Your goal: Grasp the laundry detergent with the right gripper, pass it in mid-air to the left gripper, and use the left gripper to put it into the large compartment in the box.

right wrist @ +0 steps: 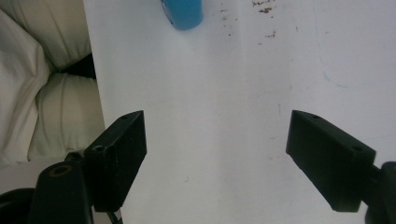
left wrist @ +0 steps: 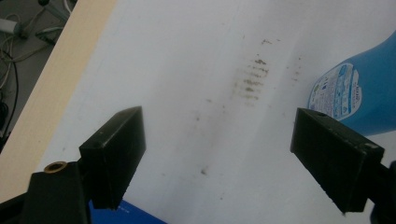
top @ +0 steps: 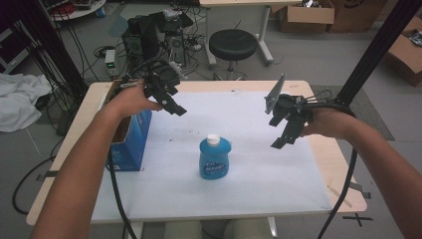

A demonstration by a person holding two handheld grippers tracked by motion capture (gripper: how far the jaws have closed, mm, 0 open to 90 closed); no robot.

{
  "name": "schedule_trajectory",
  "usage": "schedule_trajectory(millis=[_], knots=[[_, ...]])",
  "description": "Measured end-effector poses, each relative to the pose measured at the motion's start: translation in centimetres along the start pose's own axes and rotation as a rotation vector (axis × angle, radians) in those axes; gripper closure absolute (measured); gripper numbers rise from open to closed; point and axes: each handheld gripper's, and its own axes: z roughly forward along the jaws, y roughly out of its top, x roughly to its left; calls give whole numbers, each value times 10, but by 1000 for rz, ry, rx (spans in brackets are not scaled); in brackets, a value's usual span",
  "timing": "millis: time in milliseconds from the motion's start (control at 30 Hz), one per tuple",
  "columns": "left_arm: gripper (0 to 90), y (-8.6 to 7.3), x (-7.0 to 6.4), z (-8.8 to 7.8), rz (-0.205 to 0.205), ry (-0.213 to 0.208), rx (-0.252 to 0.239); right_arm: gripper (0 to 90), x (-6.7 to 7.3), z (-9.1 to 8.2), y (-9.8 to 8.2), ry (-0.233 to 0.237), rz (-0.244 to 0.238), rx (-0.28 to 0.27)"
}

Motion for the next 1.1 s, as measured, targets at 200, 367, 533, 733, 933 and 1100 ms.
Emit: schedule_trajectory(millis=[200,367,533,733,933,1100], knots=[[179,3,-4,1,18,-3,6,197,2,0,-1,2,-4,-12],[181,5,-6,2,26,-6,5,195,3,1,-2,6,-6,-32],[181,7,-8,4,36,-7,5,193,5,2,-3,9,-7,-66],[181,8,-10,4,54,-13,7,192,6,4,-5,20,-13,-112],[182,8,-11,4,60,-12,8,185,7,13,-6,38,-21,-175],[183,8,-11,4,63,-12,9,184,6,23,-7,61,-32,-231]])
